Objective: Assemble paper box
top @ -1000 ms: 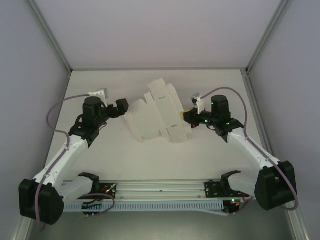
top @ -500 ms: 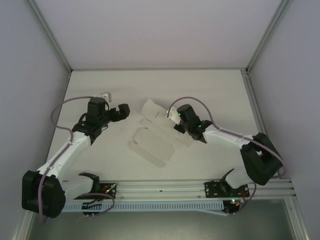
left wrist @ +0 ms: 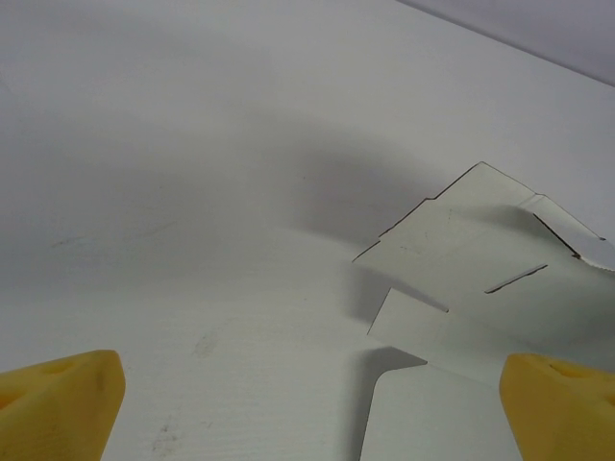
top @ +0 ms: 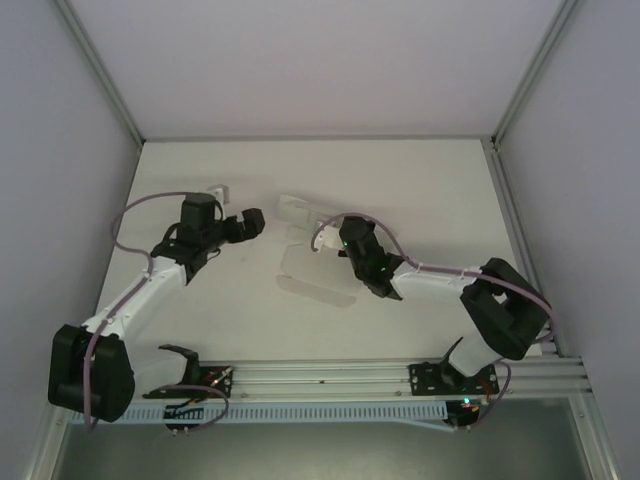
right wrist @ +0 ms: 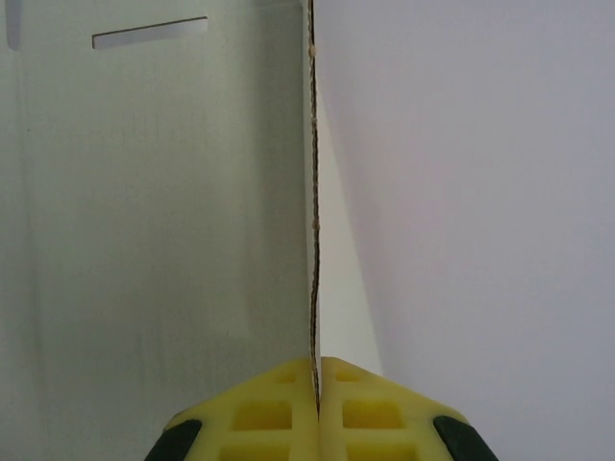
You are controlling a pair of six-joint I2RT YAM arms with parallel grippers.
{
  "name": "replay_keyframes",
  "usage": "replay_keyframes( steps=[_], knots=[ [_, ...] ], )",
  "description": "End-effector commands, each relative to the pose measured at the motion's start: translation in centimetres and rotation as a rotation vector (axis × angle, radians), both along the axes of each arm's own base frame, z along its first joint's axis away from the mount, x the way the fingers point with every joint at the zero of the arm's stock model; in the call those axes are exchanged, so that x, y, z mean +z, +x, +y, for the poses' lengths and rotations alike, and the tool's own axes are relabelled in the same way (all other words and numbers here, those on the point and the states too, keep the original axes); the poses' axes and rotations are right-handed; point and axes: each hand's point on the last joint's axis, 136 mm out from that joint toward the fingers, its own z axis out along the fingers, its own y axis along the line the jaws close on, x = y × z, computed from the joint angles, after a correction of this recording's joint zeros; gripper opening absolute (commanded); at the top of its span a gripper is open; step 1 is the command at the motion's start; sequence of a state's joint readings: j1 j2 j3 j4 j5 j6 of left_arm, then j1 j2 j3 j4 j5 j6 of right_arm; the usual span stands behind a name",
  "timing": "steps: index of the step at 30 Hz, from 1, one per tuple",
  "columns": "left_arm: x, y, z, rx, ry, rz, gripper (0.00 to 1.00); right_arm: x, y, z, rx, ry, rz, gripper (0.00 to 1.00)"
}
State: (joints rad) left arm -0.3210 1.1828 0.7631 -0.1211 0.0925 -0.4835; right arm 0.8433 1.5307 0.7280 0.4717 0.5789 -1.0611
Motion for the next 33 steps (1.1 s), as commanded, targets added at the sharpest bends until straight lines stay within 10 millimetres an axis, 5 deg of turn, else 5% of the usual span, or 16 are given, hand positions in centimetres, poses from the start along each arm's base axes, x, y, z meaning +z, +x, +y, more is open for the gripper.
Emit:
replay_keyframes(
  steps=[1,10,21,27,33],
  knots=[
    [1.4,0.8,-0.9,-0.024,-0.037,-0.041,1.0,1.9,-0.9,1.0,0.061,-0.004,-0.064,0.0],
    [1.3,1.0,-1.0,-0.029,-0.032,-0.036,1.0,-0.5,-3.7,2.3,0.106,-0.125,-0.09,0.0],
    [-0.5,0.8,-6.1,-0.258,0.009,-0.039,1.0,0.7,-3.8,2.9,0.115,-0.044,-0.075,0.0],
    [-3.1,1.2,-5.7,-0.218,0.102,0.033,1.0,1.8,-4.1,3.1,0.119,0.022,-0.073,0.0],
    [-3.9,0.5,-7.5,-0.279,0.099,0.037,1.0,2.4,-4.0,3.1,0.108,0.059,-0.074,0.0]
  ],
)
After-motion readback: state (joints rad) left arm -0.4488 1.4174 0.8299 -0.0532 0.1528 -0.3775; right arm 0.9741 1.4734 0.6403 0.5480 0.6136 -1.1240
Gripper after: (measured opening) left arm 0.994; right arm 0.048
